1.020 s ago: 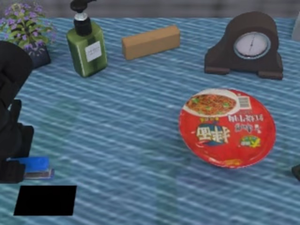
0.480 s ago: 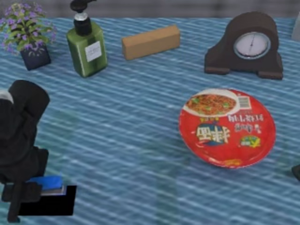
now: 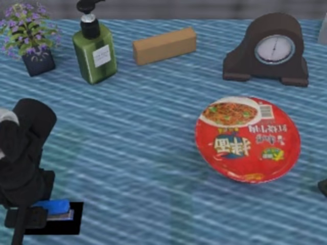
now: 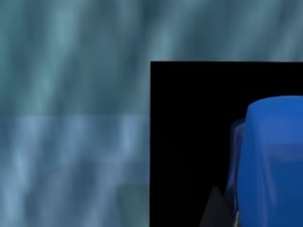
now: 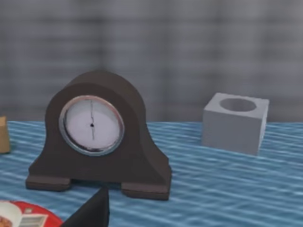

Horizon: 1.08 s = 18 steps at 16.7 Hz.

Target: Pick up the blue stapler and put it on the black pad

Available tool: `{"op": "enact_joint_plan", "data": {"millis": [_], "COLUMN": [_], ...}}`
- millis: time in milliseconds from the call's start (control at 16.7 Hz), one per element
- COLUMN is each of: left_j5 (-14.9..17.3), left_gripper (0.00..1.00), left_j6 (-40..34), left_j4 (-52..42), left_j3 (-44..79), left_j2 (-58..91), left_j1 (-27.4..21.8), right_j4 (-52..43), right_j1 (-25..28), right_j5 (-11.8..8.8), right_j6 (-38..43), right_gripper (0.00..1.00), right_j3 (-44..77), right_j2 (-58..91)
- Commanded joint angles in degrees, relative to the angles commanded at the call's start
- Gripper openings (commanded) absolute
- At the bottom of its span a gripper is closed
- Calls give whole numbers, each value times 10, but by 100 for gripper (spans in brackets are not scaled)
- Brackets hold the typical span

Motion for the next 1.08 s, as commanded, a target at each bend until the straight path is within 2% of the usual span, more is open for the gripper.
{"op": "enact_joint_plan", "data": {"millis": [720, 1080], "left_j5": [0, 0], "left_gripper": [98, 100], "left_j6": [0, 0], "left_j4": [0, 0], "left_j3": [0, 0], "left_j2": [0, 0], "left_j1": [0, 0], "right_j4": [0, 0], "right_j1": [0, 0], "right_j5": [0, 0], "right_j6": [0, 0], "right_gripper": [100, 100], "right_j3": [0, 0], "right_j2": [0, 0]}}
